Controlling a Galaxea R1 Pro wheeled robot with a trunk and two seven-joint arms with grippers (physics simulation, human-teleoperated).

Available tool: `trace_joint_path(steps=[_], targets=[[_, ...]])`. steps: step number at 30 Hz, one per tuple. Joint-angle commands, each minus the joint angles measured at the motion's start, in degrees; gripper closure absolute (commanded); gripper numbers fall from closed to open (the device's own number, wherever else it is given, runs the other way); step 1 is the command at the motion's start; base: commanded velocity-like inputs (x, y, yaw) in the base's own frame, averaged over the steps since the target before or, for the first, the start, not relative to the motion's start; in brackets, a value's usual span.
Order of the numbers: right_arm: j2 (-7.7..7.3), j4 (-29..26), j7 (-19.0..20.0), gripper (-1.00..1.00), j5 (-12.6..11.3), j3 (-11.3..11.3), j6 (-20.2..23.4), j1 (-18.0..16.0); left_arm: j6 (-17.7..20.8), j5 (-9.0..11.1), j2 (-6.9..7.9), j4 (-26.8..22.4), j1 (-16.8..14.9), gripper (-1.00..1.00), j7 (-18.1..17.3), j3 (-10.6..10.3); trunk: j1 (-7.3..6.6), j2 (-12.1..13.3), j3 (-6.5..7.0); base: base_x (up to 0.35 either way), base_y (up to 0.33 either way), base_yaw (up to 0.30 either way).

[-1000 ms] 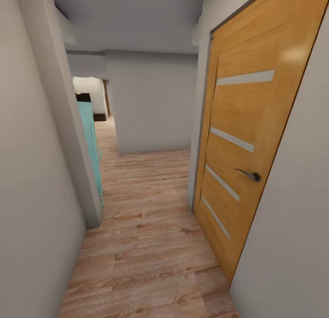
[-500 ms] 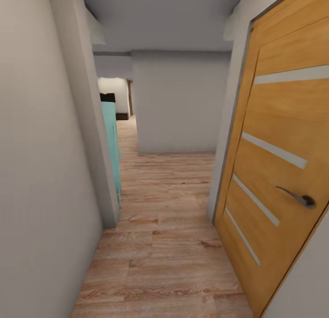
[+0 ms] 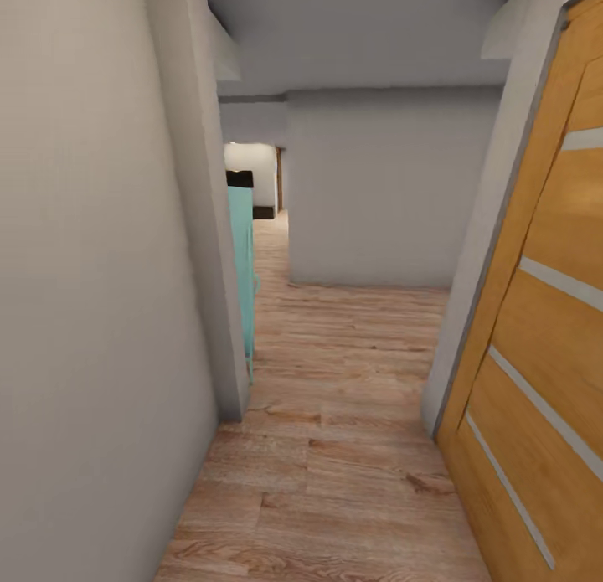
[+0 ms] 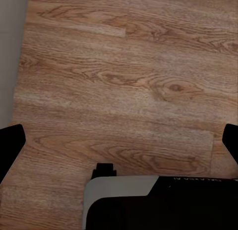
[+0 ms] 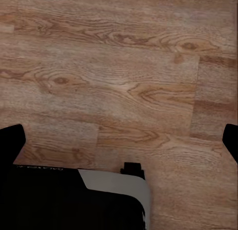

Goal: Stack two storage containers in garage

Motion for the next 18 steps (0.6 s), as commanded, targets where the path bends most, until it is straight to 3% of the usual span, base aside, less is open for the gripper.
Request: trace_joint_path(steps=[1, 5, 9, 12, 14, 18], targets=[[-0.01, 0.26, 0.18, -1.0, -0.5, 0.45, -1.03, -0.08, -0.61, 0.28, 0.11, 0.36, -0.11, -1.0, -0.26, 0.1, 0.06, -0.07, -0.05, 0.31, 0.0, 0.298], [-0.06, 0.29, -2.09, -1.0, -0.8, 0.23, -3.0, -0.08, -5.71, 0.03, 0.45, 0.72, 0.13, -1.0, -0.3, 0.11, 0.06, -0.07, -0.05, 0.294, 0.0, 0.299], [-0.09, 0.23, -5.93, -1.0, -0.87, 0.05, -3.31, -0.08, -7.87, -0.21, 0.1, 0.79, 1.03, -1.0, -0.9, 0.04, 0.06, -0.07, -0.05, 0.309, 0.0, 0.299], [-0.03, 0.18, -8.36, -1.0, -0.89, 0.0, -3.54, -0.08, -8.55, -0.34, -0.14, 0.81, 1.42, -1.0, -3.96, -0.04, 0.06, -0.07, -0.05, 0.321, 0.0, 0.299], [-0.02, 0.11, -9.49, -1.0, -0.9, -0.01, -3.63, -0.08, -8.91, -0.49, 0.13, 0.8, 1.57, -1.0, -7.88, -0.09, 0.06, -0.07, -0.05, 0.324, 0.0, 0.299], [-0.01, -0.05, -9.89, -1.0, -0.92, -0.07, -3.69, -0.08, -9.03, -0.54, 0.26, 0.76, 1.63, -1.0, -8.52, -0.11, 0.06, -0.07, -0.05, 0.326, 0.0, 0.299]])
